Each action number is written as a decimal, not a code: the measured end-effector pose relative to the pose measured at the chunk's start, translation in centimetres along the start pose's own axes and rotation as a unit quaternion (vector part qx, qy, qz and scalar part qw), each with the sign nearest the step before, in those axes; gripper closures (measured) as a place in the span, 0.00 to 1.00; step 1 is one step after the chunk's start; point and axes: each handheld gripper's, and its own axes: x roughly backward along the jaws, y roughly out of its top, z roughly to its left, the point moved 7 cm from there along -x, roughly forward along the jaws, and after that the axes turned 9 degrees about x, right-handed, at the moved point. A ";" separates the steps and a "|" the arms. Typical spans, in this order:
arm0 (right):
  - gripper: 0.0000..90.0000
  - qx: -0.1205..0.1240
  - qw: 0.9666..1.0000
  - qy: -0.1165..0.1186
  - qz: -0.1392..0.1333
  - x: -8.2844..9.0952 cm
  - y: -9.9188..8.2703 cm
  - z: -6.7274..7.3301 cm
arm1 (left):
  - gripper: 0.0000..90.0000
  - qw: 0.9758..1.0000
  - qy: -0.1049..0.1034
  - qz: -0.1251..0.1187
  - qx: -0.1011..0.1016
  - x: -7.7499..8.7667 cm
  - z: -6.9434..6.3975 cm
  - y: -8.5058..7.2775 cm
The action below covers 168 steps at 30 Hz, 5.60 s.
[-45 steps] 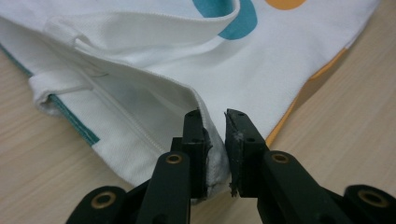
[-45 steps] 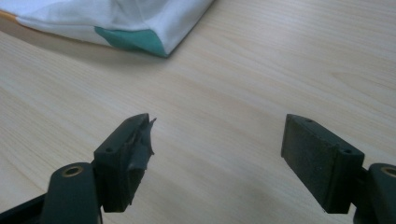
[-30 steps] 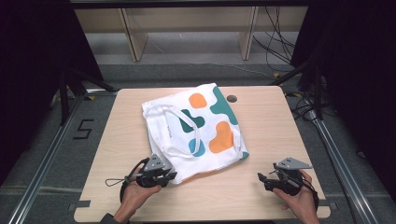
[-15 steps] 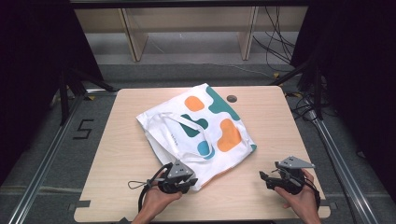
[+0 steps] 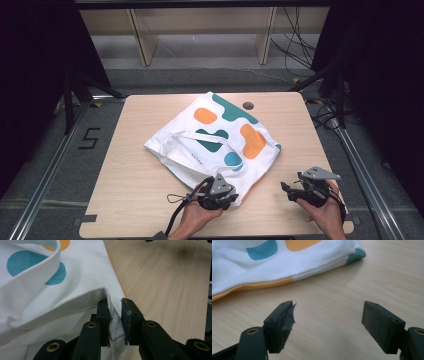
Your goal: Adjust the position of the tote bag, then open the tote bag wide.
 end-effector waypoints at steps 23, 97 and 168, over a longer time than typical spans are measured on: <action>0.29 -0.024 1.000 0.013 -0.010 0.4 0.3 0.5 | 0.32 1.000 -0.019 0.003 -0.013 6.9 0.9 -0.4; 0.73 0.174 0.980 0.055 0.078 -1.5 0.5 6.7 | 0.69 0.963 0.269 0.010 0.008 10.5 18.8 -5.6; 0.89 0.134 0.990 -0.006 0.033 0.0 0.7 0.2 | 0.88 0.980 0.186 0.012 -0.067 12.0 10.7 -5.6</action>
